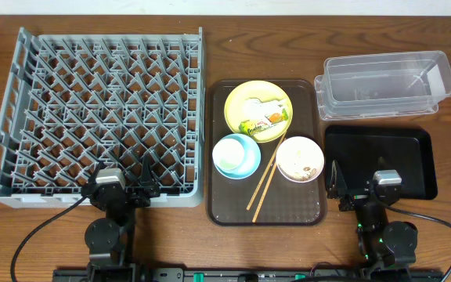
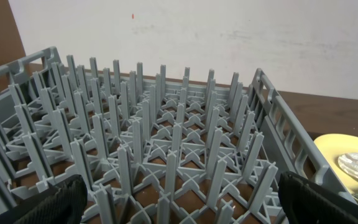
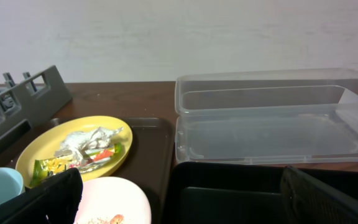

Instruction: Sort waste into correct bins and load items into the dishwasher rack

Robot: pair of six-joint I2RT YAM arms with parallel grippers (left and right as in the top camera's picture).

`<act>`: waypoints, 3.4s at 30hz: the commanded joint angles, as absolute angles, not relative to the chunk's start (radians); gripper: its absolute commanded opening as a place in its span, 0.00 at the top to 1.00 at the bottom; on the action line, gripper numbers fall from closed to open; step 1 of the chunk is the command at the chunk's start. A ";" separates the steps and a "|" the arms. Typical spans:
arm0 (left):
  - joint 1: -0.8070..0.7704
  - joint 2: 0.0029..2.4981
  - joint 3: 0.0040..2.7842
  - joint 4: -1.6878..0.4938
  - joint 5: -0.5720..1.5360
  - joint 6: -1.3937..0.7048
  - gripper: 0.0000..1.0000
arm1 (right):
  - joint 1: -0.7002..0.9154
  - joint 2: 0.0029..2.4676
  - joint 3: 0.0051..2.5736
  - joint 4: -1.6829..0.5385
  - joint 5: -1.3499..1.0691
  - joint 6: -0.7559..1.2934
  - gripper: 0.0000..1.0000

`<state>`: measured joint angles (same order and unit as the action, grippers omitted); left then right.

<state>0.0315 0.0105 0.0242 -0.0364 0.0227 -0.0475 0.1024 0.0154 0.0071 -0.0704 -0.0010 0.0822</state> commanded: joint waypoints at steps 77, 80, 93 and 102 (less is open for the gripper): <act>0.028 0.585 0.557 -0.464 0.057 -0.091 0.00 | 0.115 0.668 0.514 -0.256 -0.067 0.141 0.01; 0.028 0.710 0.667 -0.569 0.101 -0.091 0.00 | 0.116 0.816 0.658 -0.337 -0.116 0.093 0.01; 0.029 1.136 1.036 -0.989 0.146 -0.091 0.00 | 0.136 1.365 1.237 -0.843 -0.239 0.008 0.01; 0.028 1.148 1.035 -0.990 0.147 -0.091 0.00 | 0.213 1.495 1.247 -0.538 -0.381 0.070 0.08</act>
<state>0.0315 1.1492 1.0130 -0.9874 0.1360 -0.0818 0.1627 1.4578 1.2247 -0.5766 -0.3386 0.0532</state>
